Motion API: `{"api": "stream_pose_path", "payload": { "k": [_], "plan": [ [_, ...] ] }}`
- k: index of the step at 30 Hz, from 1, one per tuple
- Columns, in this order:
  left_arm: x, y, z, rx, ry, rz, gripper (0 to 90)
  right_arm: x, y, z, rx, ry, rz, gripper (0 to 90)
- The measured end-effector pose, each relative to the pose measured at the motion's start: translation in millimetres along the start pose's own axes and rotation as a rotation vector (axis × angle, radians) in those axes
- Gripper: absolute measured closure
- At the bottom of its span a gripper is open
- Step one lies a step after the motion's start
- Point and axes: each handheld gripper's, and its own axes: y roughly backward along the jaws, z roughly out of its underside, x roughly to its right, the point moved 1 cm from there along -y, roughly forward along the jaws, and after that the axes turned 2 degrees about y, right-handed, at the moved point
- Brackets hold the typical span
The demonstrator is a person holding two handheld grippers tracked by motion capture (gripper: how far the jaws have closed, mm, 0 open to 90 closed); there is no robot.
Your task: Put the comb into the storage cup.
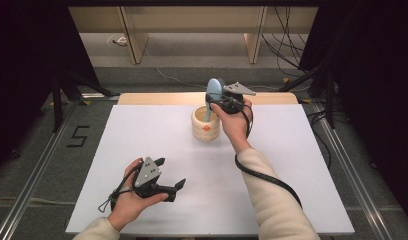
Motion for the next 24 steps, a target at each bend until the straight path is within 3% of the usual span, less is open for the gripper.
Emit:
{"api": "stream_pose_path", "payload": {
  "k": [24],
  "plan": [
    [0.0,-0.1,0.1,0.001,-0.001,0.001,5.5,5.4,-2.3,11.2,-0.005,-0.043,0.007,48.0]
  ]
}}
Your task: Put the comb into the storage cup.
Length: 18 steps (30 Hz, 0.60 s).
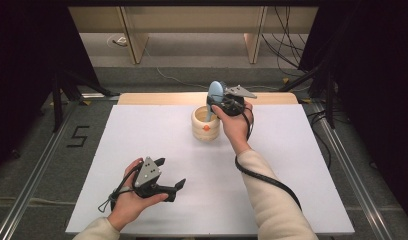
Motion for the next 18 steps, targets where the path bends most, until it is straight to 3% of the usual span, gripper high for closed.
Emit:
{"api": "stream_pose_path", "payload": {
  "k": [18],
  "plan": [
    [0.3,-0.2,0.0,0.001,-0.001,-0.002,5.8,14.0,9.5,3.8,0.022,-0.081,0.023,42.1]
  ]
}}
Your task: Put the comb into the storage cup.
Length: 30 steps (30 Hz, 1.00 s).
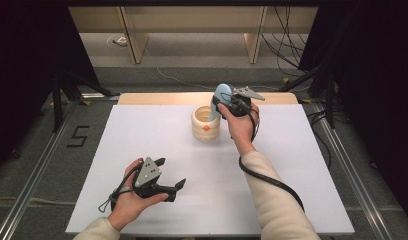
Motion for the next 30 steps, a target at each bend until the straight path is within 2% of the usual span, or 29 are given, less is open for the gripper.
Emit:
{"api": "stream_pose_path", "payload": {
  "k": [3,17,25,30],
  "plan": [
    [0.0,-0.3,0.0,-0.001,-0.002,0.001,5.8,2.9,1.8,0.7,0.008,-0.021,-0.005,40.8],
    [-0.1,-0.4,0.3,-0.003,-0.002,-0.001,6.1,8.1,4.1,3.3,-0.002,-0.045,-0.008,29.6],
    [-0.1,-0.6,0.4,-0.004,-0.003,-0.001,6.1,8.1,6.0,3.6,-0.013,-0.026,-0.005,18.2],
    [-0.4,-0.6,0.4,-0.007,-0.004,-0.002,6.1,7.7,8.1,1.5,-0.007,-0.021,-0.002,15.8]
  ]
}}
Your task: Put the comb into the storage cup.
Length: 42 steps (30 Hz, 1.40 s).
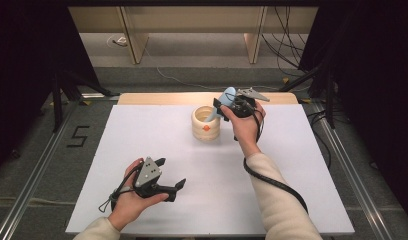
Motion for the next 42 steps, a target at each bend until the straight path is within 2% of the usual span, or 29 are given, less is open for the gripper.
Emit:
{"api": "stream_pose_path", "payload": {
  "k": [14,30,39,42],
  "plan": [
    [0.3,-0.5,0.3,0.001,0.004,0.001,6.1,1.4,7.6,-2.0,-0.023,0.051,0.005,7.1],
    [-1.3,-1.0,1.1,-0.005,0.008,-0.004,6.3,10.7,32.6,4.6,-0.047,0.106,-0.006,4.8],
    [-3.3,-1.1,1.8,-0.009,0.011,-0.01,6.8,16.0,54.7,15.5,-0.069,0.158,-0.047,4.9],
    [-3.7,-1.1,2.0,-0.009,0.014,-0.014,6.9,17.8,65.2,23.2,-0.065,0.182,-0.077,5.0]
  ]
}}
